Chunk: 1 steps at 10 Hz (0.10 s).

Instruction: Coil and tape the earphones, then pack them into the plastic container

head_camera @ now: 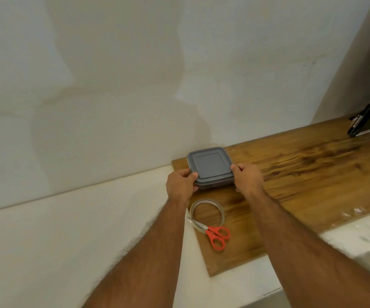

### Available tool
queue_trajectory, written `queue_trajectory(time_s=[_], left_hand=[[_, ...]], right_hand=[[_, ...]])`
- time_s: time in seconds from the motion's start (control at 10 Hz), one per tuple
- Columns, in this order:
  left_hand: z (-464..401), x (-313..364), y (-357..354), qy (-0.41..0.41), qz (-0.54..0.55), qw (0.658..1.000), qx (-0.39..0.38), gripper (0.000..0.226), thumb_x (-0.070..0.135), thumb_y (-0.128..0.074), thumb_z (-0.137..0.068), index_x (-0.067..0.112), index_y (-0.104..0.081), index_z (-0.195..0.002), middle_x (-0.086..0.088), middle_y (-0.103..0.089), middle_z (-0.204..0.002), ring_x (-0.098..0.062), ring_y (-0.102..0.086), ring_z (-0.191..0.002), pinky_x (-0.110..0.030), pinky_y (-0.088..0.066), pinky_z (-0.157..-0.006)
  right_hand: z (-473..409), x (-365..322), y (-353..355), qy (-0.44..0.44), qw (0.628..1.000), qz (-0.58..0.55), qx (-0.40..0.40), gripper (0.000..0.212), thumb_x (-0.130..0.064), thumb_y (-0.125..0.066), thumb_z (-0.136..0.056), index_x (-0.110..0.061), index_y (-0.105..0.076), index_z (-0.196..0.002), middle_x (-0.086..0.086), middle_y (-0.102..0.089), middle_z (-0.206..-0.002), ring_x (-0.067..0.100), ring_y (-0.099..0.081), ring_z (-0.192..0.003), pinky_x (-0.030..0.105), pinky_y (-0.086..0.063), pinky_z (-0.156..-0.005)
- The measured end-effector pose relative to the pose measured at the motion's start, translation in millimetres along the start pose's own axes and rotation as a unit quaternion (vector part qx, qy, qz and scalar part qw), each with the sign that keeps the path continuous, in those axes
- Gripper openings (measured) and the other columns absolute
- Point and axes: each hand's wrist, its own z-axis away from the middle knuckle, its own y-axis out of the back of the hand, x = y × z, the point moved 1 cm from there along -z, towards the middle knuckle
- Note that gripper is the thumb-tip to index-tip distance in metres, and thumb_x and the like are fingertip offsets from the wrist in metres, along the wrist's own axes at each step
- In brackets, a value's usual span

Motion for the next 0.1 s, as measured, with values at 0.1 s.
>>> queue_trajectory(time_s=[0.1], left_hand=[[8.2,4.8,9.3,-0.027,-0.04,0.999,0.019,0.043,0.029,-0.067,-0.091,0.011,-0.06,-0.13,-0.005,-0.066,-0.121,-0.013,-0.065,-0.086,-0.039,-0.058,-0.087]], right_hand=[[10.0,-9.6,4.1,0.009,0.998,0.061,0.007,0.038,-0.037,-0.044,-0.102,-0.007,-0.068,-0.105,0.015,-0.07,-0.097,0.033,-0.064,-0.093,0.042,-0.054,-0.083]])
